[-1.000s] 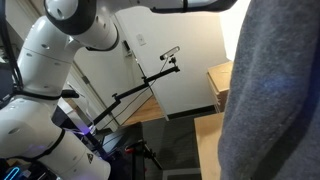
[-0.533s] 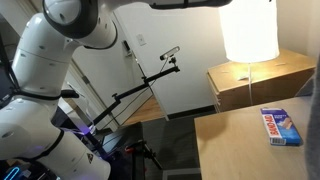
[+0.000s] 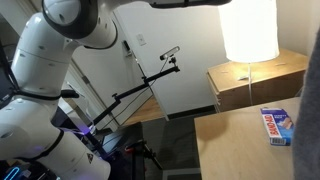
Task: Hang the sweater with the hanger
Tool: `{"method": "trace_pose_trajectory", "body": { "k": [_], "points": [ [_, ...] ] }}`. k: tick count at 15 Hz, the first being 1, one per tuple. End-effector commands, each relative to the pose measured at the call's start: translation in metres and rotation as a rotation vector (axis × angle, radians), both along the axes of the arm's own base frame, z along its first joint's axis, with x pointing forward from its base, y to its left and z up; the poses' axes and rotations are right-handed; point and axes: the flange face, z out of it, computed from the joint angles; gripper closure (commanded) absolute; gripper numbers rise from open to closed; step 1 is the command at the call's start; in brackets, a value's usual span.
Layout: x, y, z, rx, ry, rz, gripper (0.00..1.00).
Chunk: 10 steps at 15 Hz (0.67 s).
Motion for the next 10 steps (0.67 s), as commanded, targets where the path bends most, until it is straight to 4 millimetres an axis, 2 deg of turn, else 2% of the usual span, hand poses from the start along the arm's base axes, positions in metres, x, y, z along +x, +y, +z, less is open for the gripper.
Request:
{"method": "trace_pose_trajectory", "body": {
  "k": [1, 2, 5, 10],
  "points": [
    [0.000, 0.000, 0.000, 0.000, 0.000, 0.000, 0.74],
    [0.000, 0.000, 0.000, 0.000, 0.000, 0.000, 0.93],
    [0.003, 0.010, -0.010, -0.005, 0.022, 0.016, 0.94],
    [0.008, 0.016, -0.027, -0.066, 0.028, -0.028, 0.94]
  ]
}}
